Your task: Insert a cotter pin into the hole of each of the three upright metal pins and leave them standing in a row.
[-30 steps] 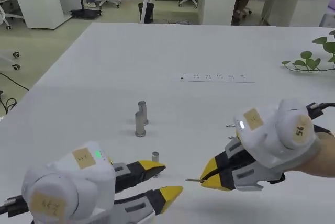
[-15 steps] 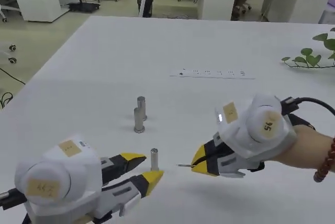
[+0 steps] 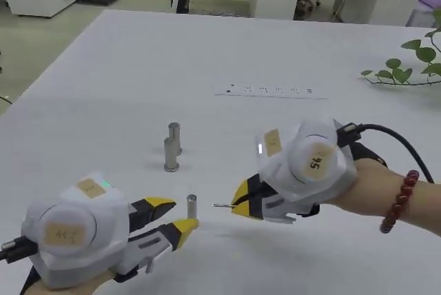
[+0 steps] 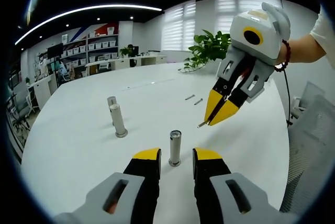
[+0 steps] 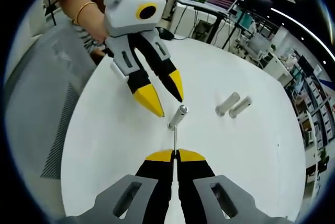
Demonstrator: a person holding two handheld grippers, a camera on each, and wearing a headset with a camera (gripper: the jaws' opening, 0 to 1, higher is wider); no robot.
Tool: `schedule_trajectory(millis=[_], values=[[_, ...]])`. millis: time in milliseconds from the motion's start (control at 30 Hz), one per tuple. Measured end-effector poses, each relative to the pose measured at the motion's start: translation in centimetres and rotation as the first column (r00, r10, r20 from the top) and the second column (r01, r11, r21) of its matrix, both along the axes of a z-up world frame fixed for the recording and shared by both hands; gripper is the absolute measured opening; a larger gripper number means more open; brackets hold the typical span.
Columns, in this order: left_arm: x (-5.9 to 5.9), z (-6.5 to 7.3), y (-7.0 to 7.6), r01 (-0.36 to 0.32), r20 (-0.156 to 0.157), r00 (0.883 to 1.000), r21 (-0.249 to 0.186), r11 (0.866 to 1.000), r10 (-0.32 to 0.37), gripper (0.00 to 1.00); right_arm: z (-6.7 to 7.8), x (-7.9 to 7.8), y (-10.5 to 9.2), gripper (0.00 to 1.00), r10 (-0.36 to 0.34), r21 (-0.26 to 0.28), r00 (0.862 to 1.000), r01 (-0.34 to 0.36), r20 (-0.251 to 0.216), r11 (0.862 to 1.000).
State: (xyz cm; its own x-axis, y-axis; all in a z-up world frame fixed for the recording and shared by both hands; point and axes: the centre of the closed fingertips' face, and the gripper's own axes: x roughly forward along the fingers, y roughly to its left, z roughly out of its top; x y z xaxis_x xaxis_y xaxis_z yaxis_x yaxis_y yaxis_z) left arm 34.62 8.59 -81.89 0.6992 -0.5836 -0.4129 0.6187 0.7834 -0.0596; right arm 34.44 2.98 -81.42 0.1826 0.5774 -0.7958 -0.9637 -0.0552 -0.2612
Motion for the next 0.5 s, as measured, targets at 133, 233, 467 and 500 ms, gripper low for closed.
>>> schedule_trajectory(millis=[133, 233, 467, 500], values=[[0.5, -0.7, -0.2, 0.007, -0.007, 1.000, 0.014, 1.000, -0.007, 0.22, 0.0, 0.4, 0.4, 0.02, -0.015, 0.005, 1.000, 0.015, -0.006, 1.000], [0.7, -1.0, -0.4, 0.018, -0.011, 1.000, 0.015, 1.000, -0.018, 0.22, 0.0, 0.6, 0.7, 0.02, -0.018, 0.007, 1.000, 0.018, -0.004, 1.000], [1.0, -1.5, -0.9, 0.037, -0.015, 0.999, 0.028, 0.999, -0.037, 0.18, -0.3, 0.8, 1.1, 0.03, -0.018, 0.002, 1.000, 0.018, -0.012, 1.000], [1.2, -1.6, -0.9, 0.035, -0.015, 0.999, 0.024, 0.999, -0.035, 0.17, -0.4, 0.8, 1.1, 0.03, -0.017, -0.001, 1.000, 0.017, -0.013, 1.000]])
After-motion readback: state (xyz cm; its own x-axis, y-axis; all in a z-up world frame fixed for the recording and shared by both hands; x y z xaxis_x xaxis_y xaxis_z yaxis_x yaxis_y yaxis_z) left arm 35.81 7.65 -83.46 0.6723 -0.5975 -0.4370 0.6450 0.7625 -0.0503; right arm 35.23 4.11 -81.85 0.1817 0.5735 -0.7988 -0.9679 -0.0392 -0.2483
